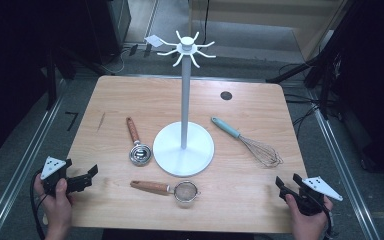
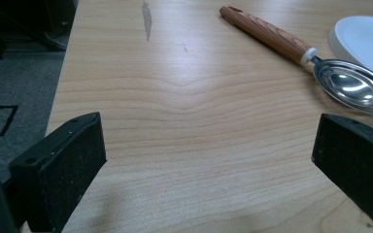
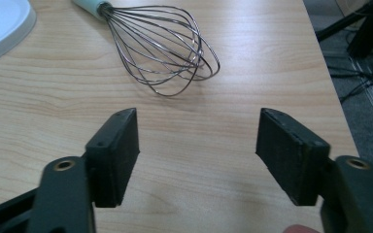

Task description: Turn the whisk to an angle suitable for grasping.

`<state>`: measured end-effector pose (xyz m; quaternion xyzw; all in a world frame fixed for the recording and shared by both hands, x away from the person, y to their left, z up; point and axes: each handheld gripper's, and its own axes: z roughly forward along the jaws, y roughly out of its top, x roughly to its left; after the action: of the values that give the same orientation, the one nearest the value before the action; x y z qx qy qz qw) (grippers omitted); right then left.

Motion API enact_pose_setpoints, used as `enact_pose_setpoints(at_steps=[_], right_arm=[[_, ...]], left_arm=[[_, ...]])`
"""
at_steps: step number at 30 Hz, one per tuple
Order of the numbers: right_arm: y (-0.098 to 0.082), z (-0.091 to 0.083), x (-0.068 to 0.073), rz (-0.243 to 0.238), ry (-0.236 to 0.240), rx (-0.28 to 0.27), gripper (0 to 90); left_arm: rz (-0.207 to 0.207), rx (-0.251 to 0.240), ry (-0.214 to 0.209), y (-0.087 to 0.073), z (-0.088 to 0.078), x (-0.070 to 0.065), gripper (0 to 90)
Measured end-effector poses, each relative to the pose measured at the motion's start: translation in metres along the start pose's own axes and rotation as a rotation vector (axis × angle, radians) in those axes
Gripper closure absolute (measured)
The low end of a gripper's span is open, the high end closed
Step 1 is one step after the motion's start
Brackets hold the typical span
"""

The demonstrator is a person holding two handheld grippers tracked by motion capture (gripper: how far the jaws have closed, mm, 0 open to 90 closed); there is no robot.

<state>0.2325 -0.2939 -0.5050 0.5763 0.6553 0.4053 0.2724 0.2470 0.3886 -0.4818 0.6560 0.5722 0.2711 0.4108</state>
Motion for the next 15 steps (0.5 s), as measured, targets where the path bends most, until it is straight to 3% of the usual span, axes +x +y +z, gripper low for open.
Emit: enact_pose_setpoints(at_steps=[4,6,8,9,12,14,15], right_arm=[[0.006,0.0,0.0,-0.046,-0.003,0.021,40.0],[0.016,0.001,0.0,-0.083,0.063,0.079,42.0],[0.018,0.0,0.003,-0.098,0.046,0.086,42.0],[0.025,-0.002,0.009,-0.141,0.037,0.124,40.0],[0.031,-0.002,0.015,-0.162,0.047,0.163,35.5],[0.037,-0.002,0.021,-0.186,0.11,0.181,33.8],[0.039,-0.002,0.024,-0.196,0.12,0.193,32.1]], left_arm=[[-0.009,-0.002,0.003,0.0,0.001,0.001,0.0],[-0.001,-0.001,0.002,0.001,0.001,0.0,0.0],[-0.001,-0.004,0.002,0.0,0.001,0.0,0.0],[-0.009,-0.005,0.004,0.0,0.0,0.001,0.0],[-0.014,-0.01,0.002,0.0,0.0,0.001,0.0],[-0.015,-0.014,0.004,0.0,0.0,0.001,0.0],[-0.015,-0.014,0.003,0.0,0.0,0.001,0.0]])
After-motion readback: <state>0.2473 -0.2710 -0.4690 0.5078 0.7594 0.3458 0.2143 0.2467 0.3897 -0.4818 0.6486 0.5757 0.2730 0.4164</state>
